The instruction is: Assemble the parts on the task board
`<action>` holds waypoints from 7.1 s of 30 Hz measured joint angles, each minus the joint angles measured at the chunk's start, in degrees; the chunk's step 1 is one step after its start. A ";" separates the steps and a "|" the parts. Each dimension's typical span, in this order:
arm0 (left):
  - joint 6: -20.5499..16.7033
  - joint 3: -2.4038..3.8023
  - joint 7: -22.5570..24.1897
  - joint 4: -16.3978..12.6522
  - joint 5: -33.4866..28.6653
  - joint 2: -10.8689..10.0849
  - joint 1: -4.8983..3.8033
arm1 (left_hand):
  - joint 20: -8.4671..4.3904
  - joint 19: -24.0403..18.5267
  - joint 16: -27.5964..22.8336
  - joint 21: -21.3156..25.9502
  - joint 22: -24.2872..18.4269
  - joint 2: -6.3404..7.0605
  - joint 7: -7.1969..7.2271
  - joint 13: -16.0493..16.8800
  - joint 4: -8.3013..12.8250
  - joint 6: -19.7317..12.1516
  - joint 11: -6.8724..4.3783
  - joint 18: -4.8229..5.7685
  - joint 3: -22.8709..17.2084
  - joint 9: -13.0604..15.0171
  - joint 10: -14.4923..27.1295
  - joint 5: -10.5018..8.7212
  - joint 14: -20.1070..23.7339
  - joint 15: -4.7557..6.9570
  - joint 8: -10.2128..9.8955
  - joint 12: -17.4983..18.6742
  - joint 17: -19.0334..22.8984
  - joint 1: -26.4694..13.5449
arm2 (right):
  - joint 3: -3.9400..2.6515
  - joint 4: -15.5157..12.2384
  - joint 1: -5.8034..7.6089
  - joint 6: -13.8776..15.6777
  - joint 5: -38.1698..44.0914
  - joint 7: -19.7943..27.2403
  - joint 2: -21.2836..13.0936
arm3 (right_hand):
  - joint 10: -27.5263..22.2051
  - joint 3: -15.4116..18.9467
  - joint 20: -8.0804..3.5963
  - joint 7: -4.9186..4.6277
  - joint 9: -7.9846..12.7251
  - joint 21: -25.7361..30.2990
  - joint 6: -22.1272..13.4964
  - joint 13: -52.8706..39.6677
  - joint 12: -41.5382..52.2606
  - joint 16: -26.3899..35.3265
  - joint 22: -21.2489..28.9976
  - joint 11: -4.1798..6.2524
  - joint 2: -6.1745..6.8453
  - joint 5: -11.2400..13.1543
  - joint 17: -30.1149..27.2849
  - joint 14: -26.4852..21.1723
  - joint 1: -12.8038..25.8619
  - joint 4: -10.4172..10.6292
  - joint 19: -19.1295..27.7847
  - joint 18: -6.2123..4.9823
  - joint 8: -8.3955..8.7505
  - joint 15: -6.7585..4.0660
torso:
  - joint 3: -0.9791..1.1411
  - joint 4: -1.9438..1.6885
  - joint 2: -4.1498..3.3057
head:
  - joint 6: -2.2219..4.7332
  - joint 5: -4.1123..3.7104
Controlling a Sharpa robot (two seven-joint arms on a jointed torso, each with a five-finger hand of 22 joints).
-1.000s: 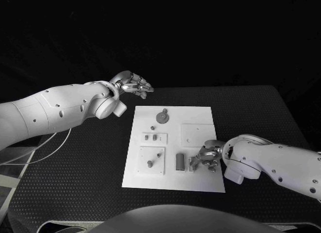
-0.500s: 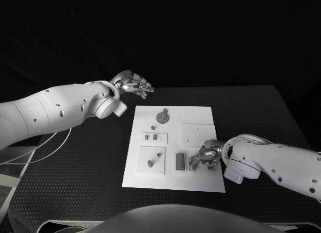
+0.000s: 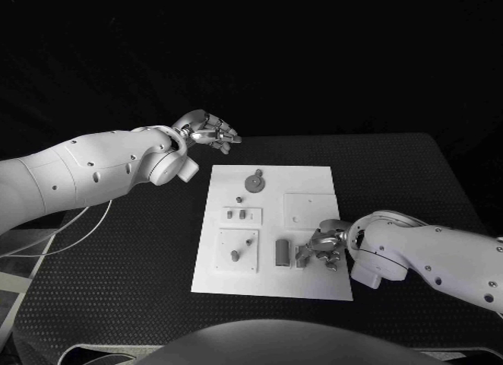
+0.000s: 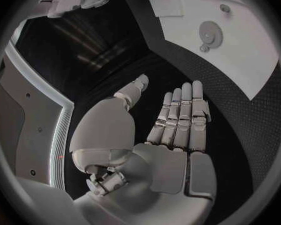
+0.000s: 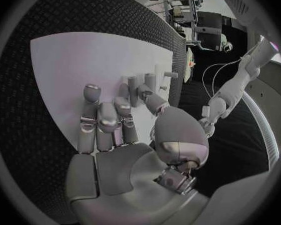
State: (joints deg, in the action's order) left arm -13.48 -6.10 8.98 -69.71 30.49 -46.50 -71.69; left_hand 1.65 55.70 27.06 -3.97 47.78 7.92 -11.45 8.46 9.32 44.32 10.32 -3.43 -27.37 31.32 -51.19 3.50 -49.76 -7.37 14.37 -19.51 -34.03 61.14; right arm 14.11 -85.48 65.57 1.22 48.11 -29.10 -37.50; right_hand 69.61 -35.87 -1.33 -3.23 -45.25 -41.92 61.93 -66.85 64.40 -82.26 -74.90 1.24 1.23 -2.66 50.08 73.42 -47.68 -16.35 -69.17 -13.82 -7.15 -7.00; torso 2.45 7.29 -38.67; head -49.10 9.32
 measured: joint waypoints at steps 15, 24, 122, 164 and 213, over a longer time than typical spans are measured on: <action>0.01 0.00 0.00 0.02 0.00 0.01 0.00 | 0.00 0.00 0.00 0.00 0.00 0.00 0.00 0.00 0.00 0.00 0.00 -0.04 0.00 0.01 0.00 0.00 0.00 0.00 0.00 0.00 -0.04 0.00 | 0.05 0.22 -0.13 0.11 0.01 0.07 0.11 | -0.20 -0.82 -0.12 0.00 0.56 0.00 0.00 0.48 -0.23 0.00 0.00 -0.20 2.14 -0.01 -0.14 0.00 2.14 1.89 -0.32 -0.01 0.17 0.03 | 0.04 -0.01 0.00 | 0.03 0.04; 0.02 0.00 0.00 0.02 0.00 0.00 0.00 | 0.00 0.00 0.00 0.00 0.00 0.00 0.00 -0.05 0.00 0.00 0.00 0.04 0.00 0.01 0.00 0.00 0.00 0.00 0.00 0.00 -0.04 0.00 | 0.05 0.21 -0.15 0.42 0.45 0.30 0.12 | -0.21 -0.82 -0.12 0.00 0.90 0.22 0.00 0.48 -0.23 0.00 0.00 -0.21 2.18 -0.01 -0.14 -0.02 2.18 2.22 -0.32 -0.02 0.30 0.05 | 0.01 -0.03 0.00 | 0.05 0.01; 0.16 -0.01 0.00 0.08 0.00 -0.08 0.01 | 0.00 0.00 -0.23 0.00 -0.03 0.00 0.00 -0.17 -0.16 0.00 0.00 0.37 -0.16 -0.07 0.00 0.00 0.00 0.00 0.00 0.00 -0.28 0.00 | 0.05 -2.19 -0.58 8.76 27.28 20.63 -3.62 | -1.33 -5.65 -0.03 -2.55 3.96 0.67 -5.41 1.04 0.23 0.21 0.00 -1.75 -1.46 0.00 0.15 -0.04 -12.59 -0.41 -0.18 -0.25 1.68 1.50 | 0.00 -0.05 -0.01 | -0.24 0.41; 0.19 -0.01 -0.01 -0.04 0.00 -0.31 0.01 | 0.00 0.00 -0.23 0.00 -0.07 0.00 0.00 -0.25 -0.31 0.00 0.00 -0.06 -0.01 -0.11 0.00 0.00 0.00 0.00 0.00 -0.20 -0.40 0.00 | -0.03 -0.76 -2.04 9.08 30.35 21.03 -1.66 | -0.47 -5.55 0.19 -1.61 3.60 0.11 -2.55 1.08 0.84 0.21 0.00 -0.69 0.96 0.00 0.18 0.19 -12.40 -0.33 -0.21 -0.26 -1.69 0.42 | 0.02 -0.03 -0.02 | -0.90 0.52; 0.33 -0.01 -0.03 -0.05 0.00 -0.33 0.01 | 0.00 0.00 -0.45 0.00 -0.06 0.00 0.00 -0.29 -0.31 0.00 0.00 0.45 -0.01 -0.15 0.00 0.00 0.00 0.00 0.00 -0.19 -0.48 0.00 | 0.01 -0.08 -3.09 15.21 36.76 22.63 -3.21 | 0.01 -5.23 0.09 -0.86 2.03 0.12 0.16 1.86 0.83 0.21 0.00 0.21 1.96 0.00 0.16 0.28 -14.94 -0.32 -0.52 -0.49 -4.10 -0.43 | -0.03 -0.03 0.02 | -0.49 0.43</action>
State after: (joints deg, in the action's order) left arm -13.15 -6.11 8.95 -69.75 30.49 -46.83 -71.68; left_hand 1.65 55.70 26.61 -3.97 47.71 7.92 -11.45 8.17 9.01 44.32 10.32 -2.98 -27.38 31.18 -51.19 3.50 -49.76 -7.36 14.37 -19.70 -34.51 61.14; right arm 14.12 -85.57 62.48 16.43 84.87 -6.47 -40.72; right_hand 69.62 -41.11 -1.24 -4.09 -43.22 -41.80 62.09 -64.99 65.23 -82.04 -74.90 1.45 3.18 -2.66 50.24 73.70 -62.62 -16.67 -69.70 -14.31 -11.25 -7.43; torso 2.42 7.27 -38.64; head -49.59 9.76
